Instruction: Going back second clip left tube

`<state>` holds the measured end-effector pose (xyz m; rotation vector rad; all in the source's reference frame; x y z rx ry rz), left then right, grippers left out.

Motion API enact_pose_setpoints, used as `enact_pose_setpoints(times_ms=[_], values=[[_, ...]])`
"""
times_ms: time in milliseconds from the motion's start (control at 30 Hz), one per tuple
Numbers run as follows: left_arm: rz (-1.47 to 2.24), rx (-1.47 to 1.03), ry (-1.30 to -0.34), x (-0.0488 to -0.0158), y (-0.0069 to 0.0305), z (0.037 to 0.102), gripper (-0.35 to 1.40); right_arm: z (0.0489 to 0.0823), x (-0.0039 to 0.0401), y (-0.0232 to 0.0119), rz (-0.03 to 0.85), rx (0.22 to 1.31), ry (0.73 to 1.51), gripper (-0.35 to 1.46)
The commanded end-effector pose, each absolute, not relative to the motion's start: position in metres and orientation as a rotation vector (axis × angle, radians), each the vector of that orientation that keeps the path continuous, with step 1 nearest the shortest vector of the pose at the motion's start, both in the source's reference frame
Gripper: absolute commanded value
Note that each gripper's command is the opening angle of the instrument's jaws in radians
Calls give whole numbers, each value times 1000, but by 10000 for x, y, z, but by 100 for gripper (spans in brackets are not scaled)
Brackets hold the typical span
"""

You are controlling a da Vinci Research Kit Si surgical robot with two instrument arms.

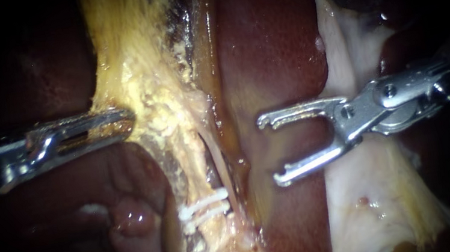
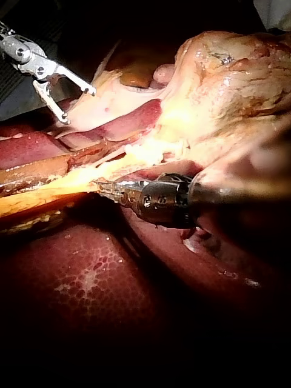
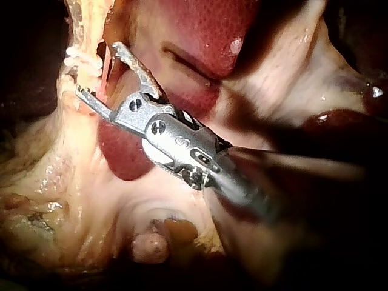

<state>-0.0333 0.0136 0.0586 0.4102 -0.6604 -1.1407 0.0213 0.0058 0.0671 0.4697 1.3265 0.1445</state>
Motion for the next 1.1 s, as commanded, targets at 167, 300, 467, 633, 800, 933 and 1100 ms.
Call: enact_pose_setpoints(times_ms=[167, 300, 467, 633, 800, 933, 1100], values=[[-1138, 403, -658, -344, 125, 603, -35, 674, 213, 58, 123, 456, 1329, 60], [-1118, 413, -639, -358, 114, 626, -35, 674, 213, 58, 107, 445, 1332, 60], [-1106, 426, -624, -378, 108, 648, -35, 674, 212, 58, 102, 441, 1333, 60], [-1101, 431, -617, -388, 106, 658, -35, 674, 210, 58, 101, 442, 1333, 60], [-1100, 431, -614, -388, 106, 658, -35, 674, 209, 57, 101, 442, 1333, 60], [-1100, 432, -614, -388, 107, 658, -35, 674, 208, 57, 100, 442, 1333, 60], [-1100, 433, -614, -387, 108, 656, -35, 672, 208, 56, 100, 443, 1334, 60]])
